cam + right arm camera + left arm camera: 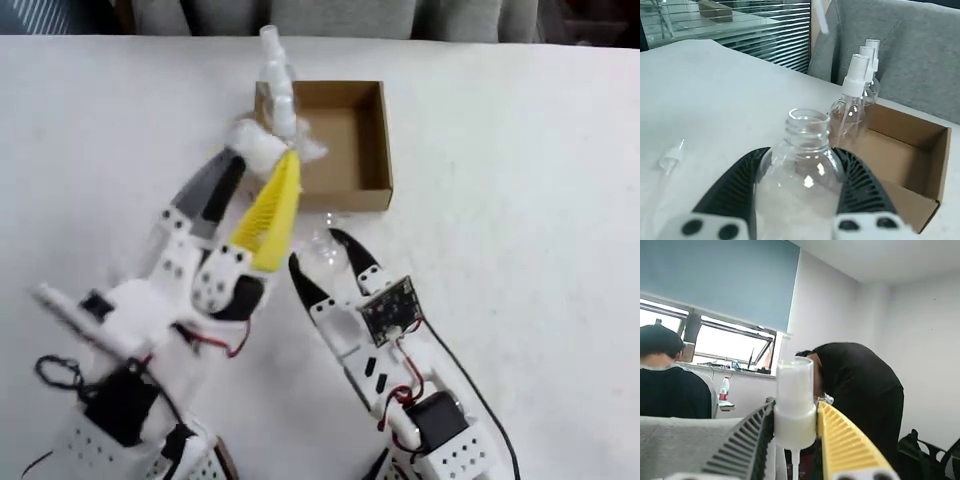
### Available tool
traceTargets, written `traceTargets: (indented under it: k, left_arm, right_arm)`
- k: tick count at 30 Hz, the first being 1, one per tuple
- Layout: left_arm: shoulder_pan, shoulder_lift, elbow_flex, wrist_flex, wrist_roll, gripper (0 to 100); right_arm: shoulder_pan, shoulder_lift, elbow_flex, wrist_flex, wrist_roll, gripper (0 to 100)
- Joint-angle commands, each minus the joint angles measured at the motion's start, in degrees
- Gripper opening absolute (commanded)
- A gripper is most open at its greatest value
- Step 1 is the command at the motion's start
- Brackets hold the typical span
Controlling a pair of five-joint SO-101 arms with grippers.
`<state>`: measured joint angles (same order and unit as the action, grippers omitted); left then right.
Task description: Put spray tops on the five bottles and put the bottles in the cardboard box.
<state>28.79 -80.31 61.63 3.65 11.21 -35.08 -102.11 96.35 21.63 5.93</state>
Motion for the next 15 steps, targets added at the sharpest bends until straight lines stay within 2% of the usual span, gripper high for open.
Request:
traceTargets:
  k: [1, 4, 6, 9, 15]
  left_arm:
    - [1.9, 4.9, -0.7, -2.4, 0.6, 2]
    - [2.7, 5.1, -1.9, -1.1, 0.6, 2]
    - [2.9, 5.0, -4.4, 4.1, 1.0, 2]
    - [2.7, 5.2, -8.4, 11.6, 6.0, 2]
    - [2.6, 5.2, -8.7, 12.4, 7.4, 2]
  right_arm:
    - [-0.5, -1.0, 0.6, 0.3, 0.4, 1.6]
    - [-0.4, -1.0, 0.6, 0.3, 0.4, 1.6]
    - [-0.4, -1.0, 0.6, 0.3, 0.4, 1.6]
    - [-0.5, -1.0, 0.6, 0.3, 0.4, 1.6]
    - [-0.4, -1.0, 0.6, 0.4, 0.4, 1.6]
